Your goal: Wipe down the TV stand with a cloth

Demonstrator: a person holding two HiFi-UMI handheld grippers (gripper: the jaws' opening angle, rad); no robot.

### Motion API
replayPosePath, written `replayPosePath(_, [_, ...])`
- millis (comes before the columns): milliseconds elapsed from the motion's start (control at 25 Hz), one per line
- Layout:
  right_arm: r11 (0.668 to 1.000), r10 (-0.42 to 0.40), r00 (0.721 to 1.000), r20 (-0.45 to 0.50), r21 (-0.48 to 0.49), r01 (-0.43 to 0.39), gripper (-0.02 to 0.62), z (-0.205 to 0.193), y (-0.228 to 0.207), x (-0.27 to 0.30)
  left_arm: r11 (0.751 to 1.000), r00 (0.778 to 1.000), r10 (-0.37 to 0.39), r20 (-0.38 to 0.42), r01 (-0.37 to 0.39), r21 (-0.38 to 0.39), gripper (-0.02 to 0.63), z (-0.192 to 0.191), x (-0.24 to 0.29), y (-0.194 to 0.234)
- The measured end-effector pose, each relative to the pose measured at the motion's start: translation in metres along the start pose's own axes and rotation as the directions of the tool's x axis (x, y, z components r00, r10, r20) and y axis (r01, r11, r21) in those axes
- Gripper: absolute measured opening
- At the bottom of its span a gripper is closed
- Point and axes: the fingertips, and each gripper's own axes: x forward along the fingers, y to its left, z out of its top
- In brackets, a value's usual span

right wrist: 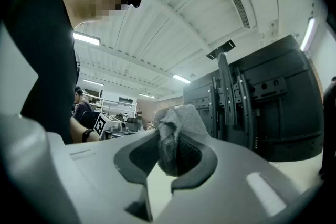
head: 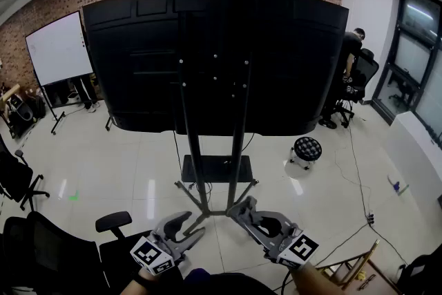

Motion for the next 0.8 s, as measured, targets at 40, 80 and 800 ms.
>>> replayPosePath(40, [1.0, 0.0, 1.0, -0.003, 0.007, 0.0, 0.051, -0.001, -0.002, 0.001, 1.0, 1.0, 0.002, 0.0, -0.002, -0.001, 0.261, 0.0, 0.0, 0.002])
replayPosePath(80, [1.0, 0.0, 1.0, -0.005, 0.012, 0.0, 0.051, -0.001, -0.003, 0.003, 1.0, 1.0, 0.004, 0.0, -0.004, -0.001, 0.261, 0.0, 0.001, 0.005])
replayPosePath(800, [0.999, -0.034, 0.999, -0.003, -0.012, 0.034, 0.051, -0.002, -0.08, 0.086, 0.999, 0.999, -0.04, 0.032, 0.039, 0.014, 0.262, 0.017, 0.048, 0.113])
